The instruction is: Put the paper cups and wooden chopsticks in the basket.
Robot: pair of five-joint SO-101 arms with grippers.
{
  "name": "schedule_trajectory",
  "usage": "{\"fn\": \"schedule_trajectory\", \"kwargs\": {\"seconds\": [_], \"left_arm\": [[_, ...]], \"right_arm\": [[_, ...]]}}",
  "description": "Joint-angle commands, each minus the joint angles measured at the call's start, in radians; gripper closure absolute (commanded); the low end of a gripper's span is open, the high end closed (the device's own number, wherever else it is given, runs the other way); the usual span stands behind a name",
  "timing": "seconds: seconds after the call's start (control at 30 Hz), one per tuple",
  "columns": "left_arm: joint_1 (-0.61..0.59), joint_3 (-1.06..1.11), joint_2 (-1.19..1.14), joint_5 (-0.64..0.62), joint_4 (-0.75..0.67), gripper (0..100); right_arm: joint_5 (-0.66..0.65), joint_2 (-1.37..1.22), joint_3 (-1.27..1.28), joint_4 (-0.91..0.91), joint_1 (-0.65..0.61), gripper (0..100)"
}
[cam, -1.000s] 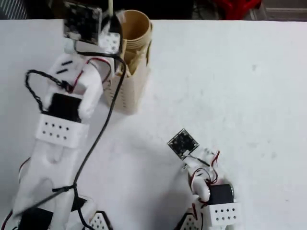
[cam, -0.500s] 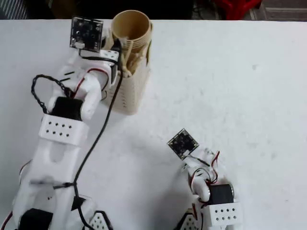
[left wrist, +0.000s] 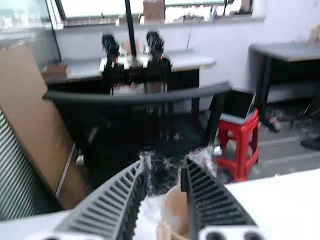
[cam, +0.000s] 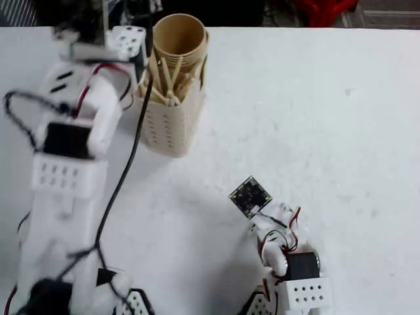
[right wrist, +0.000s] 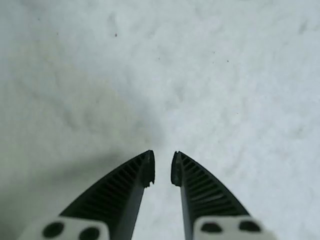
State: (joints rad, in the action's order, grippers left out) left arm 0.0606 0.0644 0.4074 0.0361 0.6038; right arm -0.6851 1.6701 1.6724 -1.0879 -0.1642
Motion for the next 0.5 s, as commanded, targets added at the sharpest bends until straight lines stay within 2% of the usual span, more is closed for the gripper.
{"fn": "schedule_trajectory", "kwargs": {"seconds": [0.0, 0.13, 0.23, 0.33, 0.47], "left_arm": [[-0.09, -0.112, -0.097, -0.018, 0.1, 88], [-0.147, -0.141, 0.025, -0.026, 0.371, 92], [-0.15, -0.068, 0.194, -0.026, 0.531, 92], [-0.153, 0.107, 0.394, -0.023, 0.603, 92], [-0.189, 0.466, 0.684, 0.055, 0.58, 92]], "right_arm": [[-0.015, 0.008, 0.005, -0.002, 0.002, 92.6], [-0.011, 0.008, 0.005, -0.002, -0.001, 92.6], [-0.014, 0.008, 0.017, -0.002, 0.005, 92.6], [-0.014, 0.008, 0.023, -0.004, 0.008, 92.5], [-0.014, 0.008, 0.023, -0.012, 0.05, 92.5]]}}
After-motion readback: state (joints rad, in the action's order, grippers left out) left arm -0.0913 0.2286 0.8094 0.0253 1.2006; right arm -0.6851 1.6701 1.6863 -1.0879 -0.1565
